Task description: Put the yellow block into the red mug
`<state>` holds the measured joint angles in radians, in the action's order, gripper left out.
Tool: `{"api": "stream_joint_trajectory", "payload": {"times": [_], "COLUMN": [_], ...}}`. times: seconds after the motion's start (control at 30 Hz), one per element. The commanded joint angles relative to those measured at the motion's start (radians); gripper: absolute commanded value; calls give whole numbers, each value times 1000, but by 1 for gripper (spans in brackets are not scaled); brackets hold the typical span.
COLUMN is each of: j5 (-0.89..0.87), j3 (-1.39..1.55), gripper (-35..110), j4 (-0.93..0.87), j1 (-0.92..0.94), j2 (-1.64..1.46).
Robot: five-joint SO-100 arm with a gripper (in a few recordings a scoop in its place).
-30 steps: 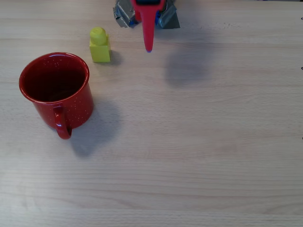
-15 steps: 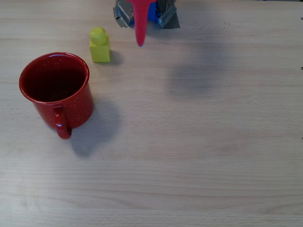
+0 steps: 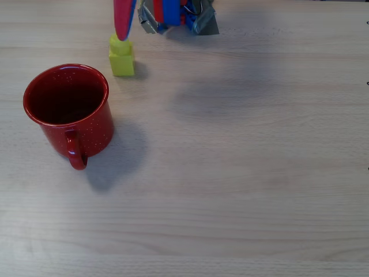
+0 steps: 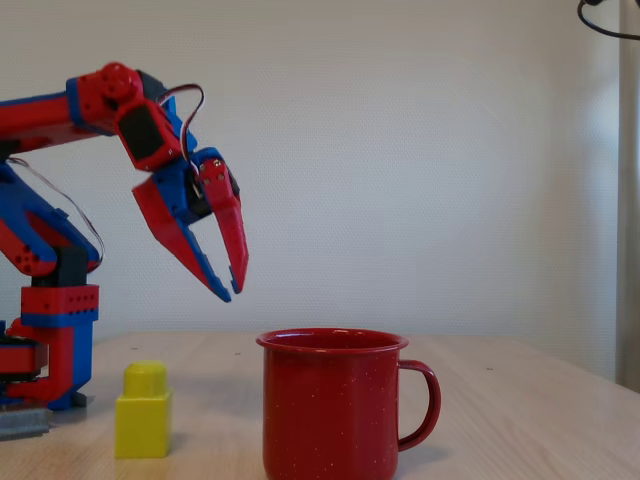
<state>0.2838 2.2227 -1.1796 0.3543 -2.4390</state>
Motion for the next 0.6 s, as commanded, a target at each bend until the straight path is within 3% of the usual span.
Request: {"api": "stream_joint_trajectory", "payload": {"times": [0.0, 0.57], "j5": [58, 348], "j3": [-124, -472], "gripper": [0, 0], "j4": [-64, -486], "j1": [60, 282], "j2": [43, 238]}}
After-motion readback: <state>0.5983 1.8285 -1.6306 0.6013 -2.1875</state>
